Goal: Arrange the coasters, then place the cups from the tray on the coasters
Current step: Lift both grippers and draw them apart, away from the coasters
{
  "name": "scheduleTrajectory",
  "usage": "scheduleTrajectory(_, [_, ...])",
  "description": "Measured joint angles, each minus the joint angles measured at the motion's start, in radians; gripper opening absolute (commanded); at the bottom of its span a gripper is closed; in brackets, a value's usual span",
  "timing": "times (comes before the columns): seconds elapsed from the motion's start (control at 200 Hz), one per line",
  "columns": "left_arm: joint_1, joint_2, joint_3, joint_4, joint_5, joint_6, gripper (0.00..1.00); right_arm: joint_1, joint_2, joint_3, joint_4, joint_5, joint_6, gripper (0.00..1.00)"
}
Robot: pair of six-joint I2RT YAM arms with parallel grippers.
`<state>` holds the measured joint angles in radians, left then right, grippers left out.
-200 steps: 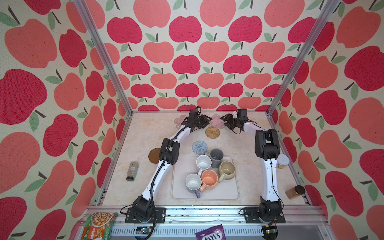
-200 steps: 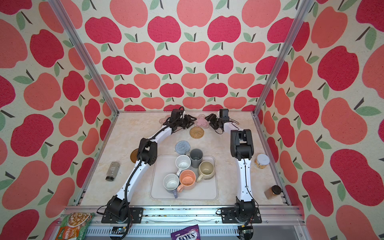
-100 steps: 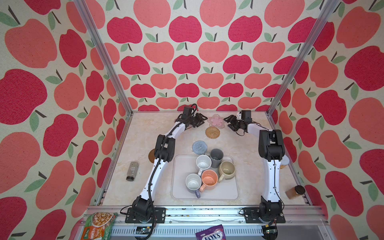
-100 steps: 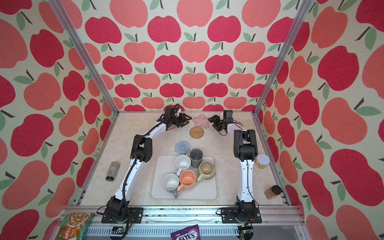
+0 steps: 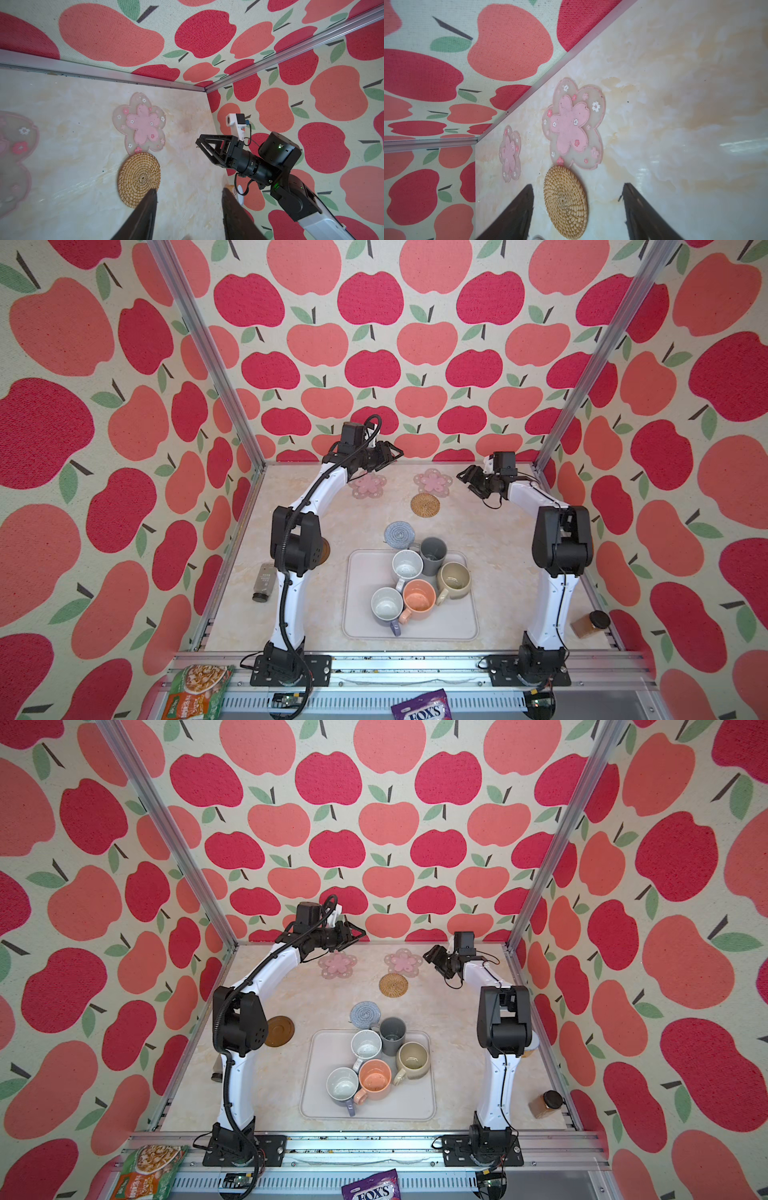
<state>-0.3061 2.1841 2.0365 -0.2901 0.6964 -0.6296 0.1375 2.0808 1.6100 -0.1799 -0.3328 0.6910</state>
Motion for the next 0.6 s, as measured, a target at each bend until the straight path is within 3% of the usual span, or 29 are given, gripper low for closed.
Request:
scheduleTrajectory(0.245, [0.055, -0.152, -0.233, -0.178, -0.100, 0.146, 0.52, 0.062, -0.119, -0.055, -0.092, 0.046, -0.126, 0.70])
scheduleTrajectory(0.42, [0.055, -0.179, -0.367, -0.219, -0.114, 0.180, 0.51, 0.111, -0.092, -0.103, -0.121, 0.047, -0.138, 0.68])
scheduleTrajectory(0.6, [0.041, -0.168, -0.388, -0.219, -0.101, 0.180, 0.51, 0.138, -0.024, -0.103, -0.118, 0.043, -0.133, 0.67])
